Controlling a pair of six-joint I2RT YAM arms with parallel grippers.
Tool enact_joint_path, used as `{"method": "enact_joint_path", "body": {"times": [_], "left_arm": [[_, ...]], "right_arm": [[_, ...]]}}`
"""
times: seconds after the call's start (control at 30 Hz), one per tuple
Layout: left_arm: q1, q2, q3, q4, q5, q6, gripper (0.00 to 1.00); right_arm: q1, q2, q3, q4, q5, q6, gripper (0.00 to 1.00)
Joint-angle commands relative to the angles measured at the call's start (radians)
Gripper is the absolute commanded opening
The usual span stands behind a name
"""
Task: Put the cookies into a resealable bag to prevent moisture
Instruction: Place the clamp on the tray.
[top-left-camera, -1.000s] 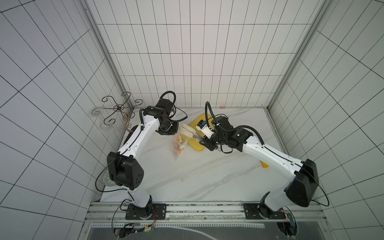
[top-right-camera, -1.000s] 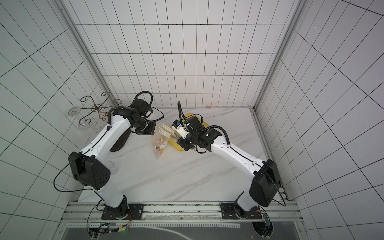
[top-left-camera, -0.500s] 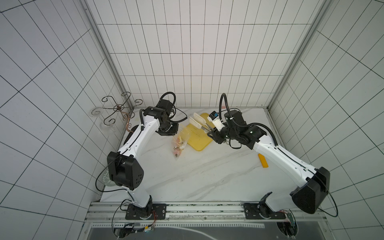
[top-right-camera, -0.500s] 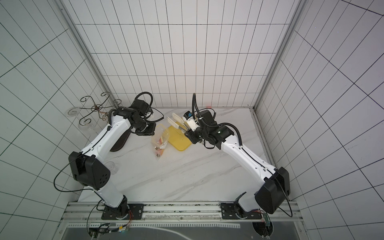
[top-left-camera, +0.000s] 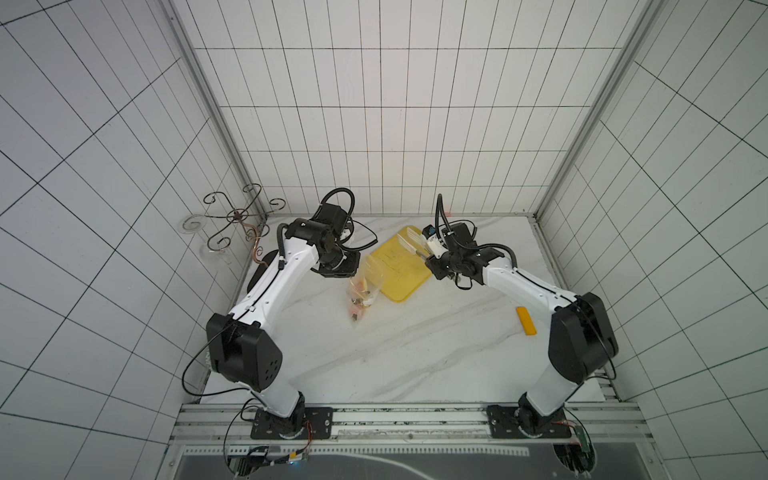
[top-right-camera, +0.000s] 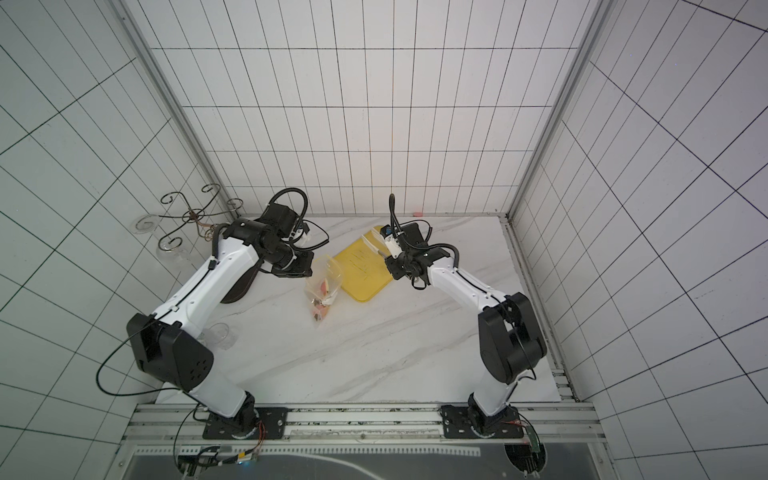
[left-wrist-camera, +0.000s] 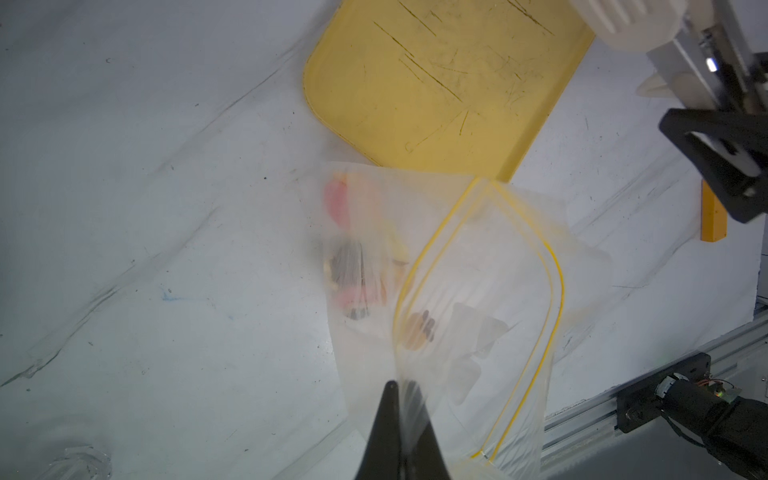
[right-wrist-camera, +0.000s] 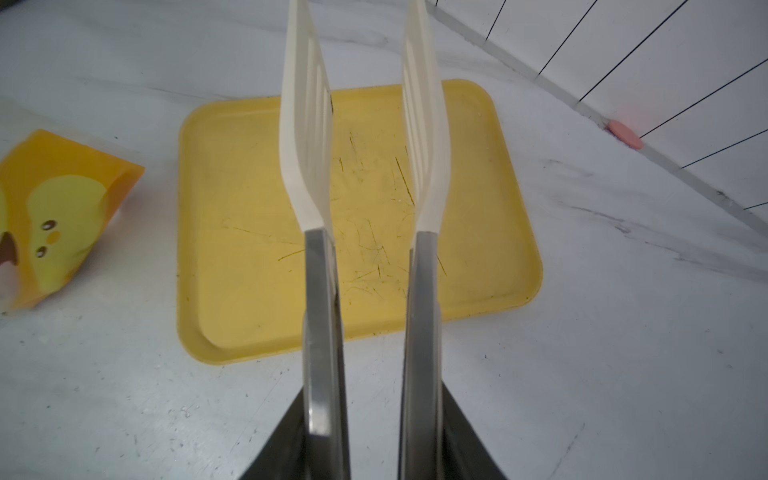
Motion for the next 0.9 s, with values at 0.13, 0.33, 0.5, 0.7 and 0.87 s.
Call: {"method": "enact_joint_path", "body": {"times": [0.13,0.33,0.5,0.7,0.87], "left_arm": [[-0.053,-0.052,-0.035,0.035,0.099,0.027,0.00],[-0.083,-0.050,-0.036,0.044,0.123,0.044,0.00],[-0.084,-0.034,-0.028,0.056,0.144,0.058,0.00],[-0.085,-0.012,-0.007,0.060,0.144,0.089,0.00],[-0.085,0.018,0.017,0.054,0.133,0.111,0.00]], "right_arm": [[0.002,0.112,-0.052,0.147,0.021,-0.036,0.43],[0.002,0.166,-0.058,0.151,0.016,-0.049,0.47],[0.002,0.180,-0.057,0.142,0.010,-0.064,0.55],[0.002,0.121,-0.076,0.145,0.001,-0.084,0.63],[0.002,0.076,-0.090,0.143,-0.023,-0.095,0.66]]}}
